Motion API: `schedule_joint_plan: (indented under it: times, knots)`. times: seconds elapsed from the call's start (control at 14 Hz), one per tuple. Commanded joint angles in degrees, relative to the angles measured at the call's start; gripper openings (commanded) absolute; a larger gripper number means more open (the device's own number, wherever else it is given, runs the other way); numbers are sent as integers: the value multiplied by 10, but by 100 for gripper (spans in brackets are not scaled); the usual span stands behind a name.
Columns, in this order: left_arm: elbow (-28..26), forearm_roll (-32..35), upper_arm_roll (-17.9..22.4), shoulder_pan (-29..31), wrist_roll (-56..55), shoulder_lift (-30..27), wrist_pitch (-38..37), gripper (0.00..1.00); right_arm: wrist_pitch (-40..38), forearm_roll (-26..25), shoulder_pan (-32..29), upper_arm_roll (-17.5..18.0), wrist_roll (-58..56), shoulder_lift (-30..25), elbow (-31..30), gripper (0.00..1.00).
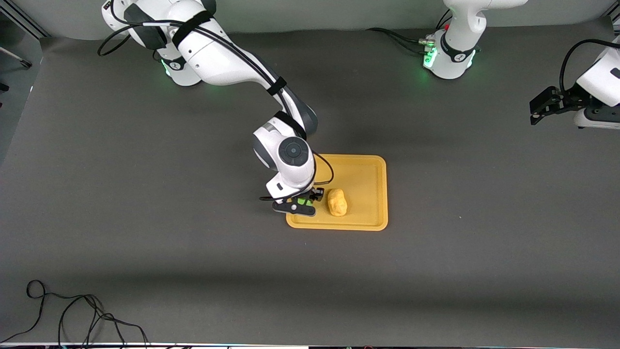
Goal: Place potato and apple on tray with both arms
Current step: 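Carry the apple onto the tray beside the potato with the right gripper, then open the right gripper and lift it off the apple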
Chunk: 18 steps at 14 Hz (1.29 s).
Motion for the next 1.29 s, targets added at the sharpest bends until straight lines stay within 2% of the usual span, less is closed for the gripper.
schedule_joint_plan:
  times: [0.0, 0.07, 0.29, 0.43, 0.79, 0.93, 1.07, 1.21]
  knots:
    - [-7, -2, -1, 3, 9, -8, 4, 100, 11, -1, -4, 1, 4, -17, -20, 82]
    - [-7, -2, -1, 3, 9, -8, 4, 100, 11, 0, -4, 1, 5, -17, -19, 100]
    - [-6, -2, -1, 3, 9, -8, 4, 100, -4, 0, -5, -4, 4, -32, -9, 100]
    - [-6, -2, -1, 3, 9, -9, 4, 100, -51, 1, -12, -3, 2, -66, -1, 100]
    - [-6, -2, -1, 4, 13, -11, -1, 100, -184, 1, -23, -7, 0, -191, 6, 100]
    - [-6, -3, 9, 4, 39, -13, -3, 100, -256, 1, -35, -11, -43, -244, 2, 100]
    - [-6, -18, 10, 4, 39, -14, -4, 100, -324, 2, -38, -45, -119, -288, -1, 100]
    - [-6, -27, 12, 3, 44, -13, -4, 100, -358, 3, -38, -80, -182, -343, -29, 100]
